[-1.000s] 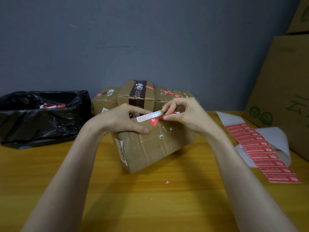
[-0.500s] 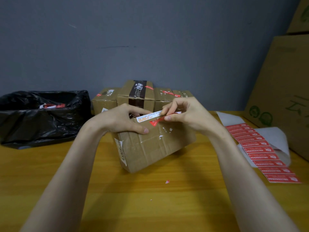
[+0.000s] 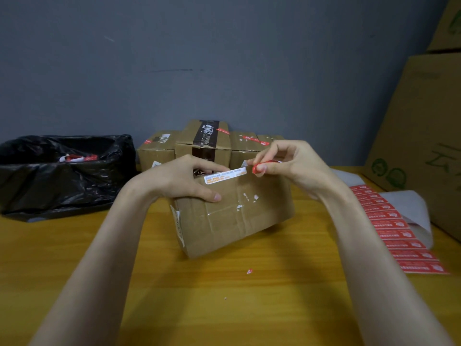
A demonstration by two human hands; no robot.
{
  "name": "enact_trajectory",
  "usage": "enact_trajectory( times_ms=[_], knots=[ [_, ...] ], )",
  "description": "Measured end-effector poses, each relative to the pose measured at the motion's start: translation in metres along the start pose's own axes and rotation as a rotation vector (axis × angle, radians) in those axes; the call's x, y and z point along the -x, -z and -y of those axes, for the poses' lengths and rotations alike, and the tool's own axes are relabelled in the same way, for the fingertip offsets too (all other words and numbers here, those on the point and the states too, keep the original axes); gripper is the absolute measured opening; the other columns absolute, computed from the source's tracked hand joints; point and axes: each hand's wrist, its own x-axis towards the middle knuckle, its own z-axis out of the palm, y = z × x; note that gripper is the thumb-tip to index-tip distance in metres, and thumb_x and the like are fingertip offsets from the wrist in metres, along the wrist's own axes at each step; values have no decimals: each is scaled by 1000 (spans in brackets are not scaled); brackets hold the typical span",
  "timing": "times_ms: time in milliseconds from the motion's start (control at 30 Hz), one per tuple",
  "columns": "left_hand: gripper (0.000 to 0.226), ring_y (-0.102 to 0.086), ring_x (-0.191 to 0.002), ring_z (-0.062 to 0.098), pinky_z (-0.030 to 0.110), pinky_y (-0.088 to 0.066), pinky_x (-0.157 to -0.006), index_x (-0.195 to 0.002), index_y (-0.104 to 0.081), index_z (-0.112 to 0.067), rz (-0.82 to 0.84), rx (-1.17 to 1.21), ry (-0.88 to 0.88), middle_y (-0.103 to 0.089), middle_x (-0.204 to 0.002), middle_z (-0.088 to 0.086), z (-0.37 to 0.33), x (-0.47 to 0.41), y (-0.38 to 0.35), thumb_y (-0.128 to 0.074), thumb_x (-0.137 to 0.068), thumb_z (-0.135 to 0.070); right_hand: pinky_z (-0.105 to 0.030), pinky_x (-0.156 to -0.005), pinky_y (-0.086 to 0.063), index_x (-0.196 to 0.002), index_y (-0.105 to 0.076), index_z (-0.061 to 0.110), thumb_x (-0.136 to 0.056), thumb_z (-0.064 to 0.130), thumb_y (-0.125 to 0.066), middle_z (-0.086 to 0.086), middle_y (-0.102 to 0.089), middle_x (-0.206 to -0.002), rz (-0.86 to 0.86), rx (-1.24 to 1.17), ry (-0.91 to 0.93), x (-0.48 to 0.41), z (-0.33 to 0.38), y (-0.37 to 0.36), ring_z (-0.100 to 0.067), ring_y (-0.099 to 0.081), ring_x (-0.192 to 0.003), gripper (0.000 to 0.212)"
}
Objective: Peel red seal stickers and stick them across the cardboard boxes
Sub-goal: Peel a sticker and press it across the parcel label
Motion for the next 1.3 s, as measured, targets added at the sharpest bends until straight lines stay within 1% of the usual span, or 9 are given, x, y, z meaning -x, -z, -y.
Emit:
enact_trajectory(
  times_ms=[200, 300, 400, 433, 500, 600, 933, 1200, 1300],
  knots=[
    [67, -33, -112, 5, 20, -33, -82, -128, -42, -48, 58, -300, -4, -34, -124, -16, -7, 2, 1, -74, -70, -44, -32, -65, -44, -67, -54, 12, -61, 14, -85, -15, -60, -74, -72, 262, -60, -4, 9, -2, -20, -53, -69, 32],
    [57, -45, -108, 4, 15, -38, -78, -120, -55, -36, -39, -227, -58, -48, -116, -17, -18, 4, 0, -59, -68, -61, -28, -59, -39, -68, -52, 14, -58, 15, -87, -11, -56, -67, -85, 276, -32, -4, 12, -12, -18, -48, -63, 36],
    [64, -62, -87, 17, 37, -49, -76, -91, -68, -18, -259, -57, -149, -68, -90, 2, -28, 2, -7, -41, -75, -73, -27, -59, -47, -70, -57, 14, -65, 12, -83, -13, -66, -70, -92, 205, -8, -3, 19, -20, -16, -59, -62, 26],
    [57, -64, -83, 18, 39, -49, -78, -87, -69, -16, -316, -7, -152, -69, -85, 6, -31, 2, -8, -45, -79, -67, -27, -60, -51, -72, -60, 13, -69, 11, -79, -13, -69, -72, -85, 164, -3, -3, 20, -21, -16, -63, -63, 20],
    [27, -65, -76, 11, 27, -51, -74, -82, -71, -17, -382, 105, -151, -70, -77, 1, -37, 3, -10, -61, -84, -42, -26, -60, -52, -75, -62, 10, -78, 8, -72, -12, -71, -71, -61, 63, -7, -2, 23, -21, -19, -68, -65, 10],
    [1, -64, -73, 7, 21, -52, -72, -80, -71, -15, -367, 236, -117, -71, -79, 2, -40, 6, -7, -71, -80, -14, -19, -55, -51, -81, -63, 9, -86, 3, -61, -8, -71, -67, -13, -94, -57, 0, 25, -16, -16, -70, -63, 9],
    [9, -64, -59, 3, 11, -51, -60, -82, -70, -7, -321, 395, -34, -69, -73, 6, -38, 11, -1, -69, -78, 1, -19, -60, -56, -93, -64, 12, -89, 0, -54, -11, -73, -83, 155, -256, -186, 4, 26, -10, -21, -72, -76, 17],
    [15, -63, -71, 4, 12, -51, -66, -81, -70, -16, -322, 310, -2, -69, -79, 2, -34, 11, 2, -73, -75, -3, -20, -61, -57, -100, -64, 16, -92, 4, -52, -7, -72, -91, 184, -264, -226, 3, 23, -10, -26, -72, -84, 18],
    [14, -64, -66, -1, 8, -50, -62, -82, -71, -16, -313, 298, 5, -70, -79, 1, -35, 12, 2, -73, -76, -3, -21, -63, -57, -114, -59, 26, -92, 2, -52, -9, -72, -93, 199, -270, -224, 3, 23, -10, -25, -72, -85, 33]
  ],
)
